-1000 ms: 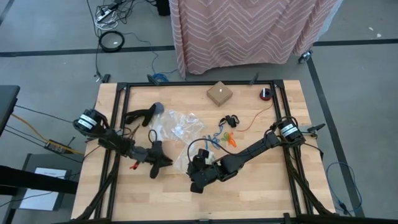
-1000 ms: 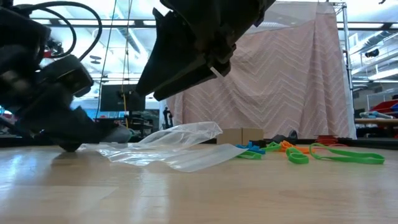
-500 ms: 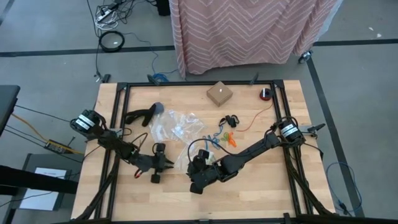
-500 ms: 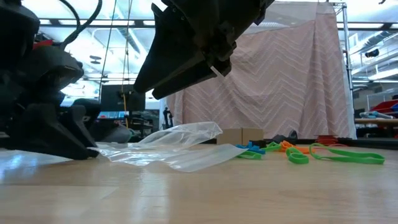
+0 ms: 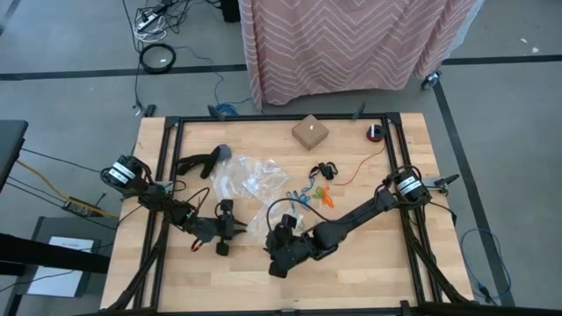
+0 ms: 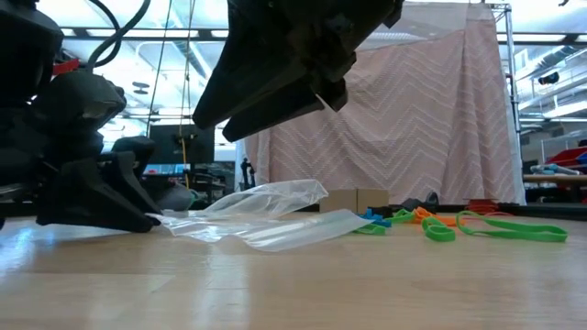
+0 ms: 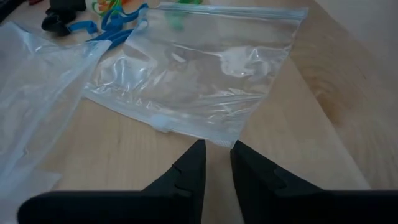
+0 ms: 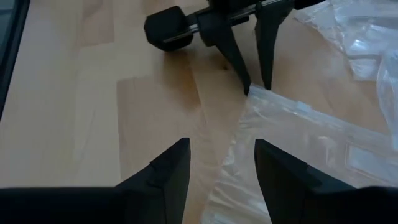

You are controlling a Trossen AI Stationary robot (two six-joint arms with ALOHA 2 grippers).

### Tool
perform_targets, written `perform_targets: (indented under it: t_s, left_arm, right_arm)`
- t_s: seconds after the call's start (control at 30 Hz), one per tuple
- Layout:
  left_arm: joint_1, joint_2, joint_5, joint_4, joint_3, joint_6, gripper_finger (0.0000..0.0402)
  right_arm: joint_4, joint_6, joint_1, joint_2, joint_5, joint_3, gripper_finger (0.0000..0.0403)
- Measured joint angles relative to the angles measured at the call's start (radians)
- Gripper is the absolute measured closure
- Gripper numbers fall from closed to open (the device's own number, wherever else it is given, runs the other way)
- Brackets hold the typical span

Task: Sort rubber bands
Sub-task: Open the transparent zip bag

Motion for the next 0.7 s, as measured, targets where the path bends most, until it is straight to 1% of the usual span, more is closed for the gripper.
perform_targets:
  t_s: [0.13,0.33,0.57,0.7]
  left_arm:
    - [0.0,0.0,-0.008,0.004,0.0,0.012,0.0319]
    - [0.001,0.0,-0.036,0.047,-0.002,0.081,0.0324]
    - [0.001,0.0,-0.039,0.061,-0.002,0.121,0.0333]
    - [0.002,0.001,-0.044,0.102,-0.003,0.178,0.0339]
  right_arm:
    - [0.0,0.006,0.0,0.0,0.0,0.0,0.0237]
    - [0.001,0.025,0.0,0.0,0.0,0.0,0.024]
    - [0.001,0.034,0.001,0.0,0.0,0.0,0.0241]
    - [0.006,0.034,0.001,0.0,0.0,0.0,0.0241]
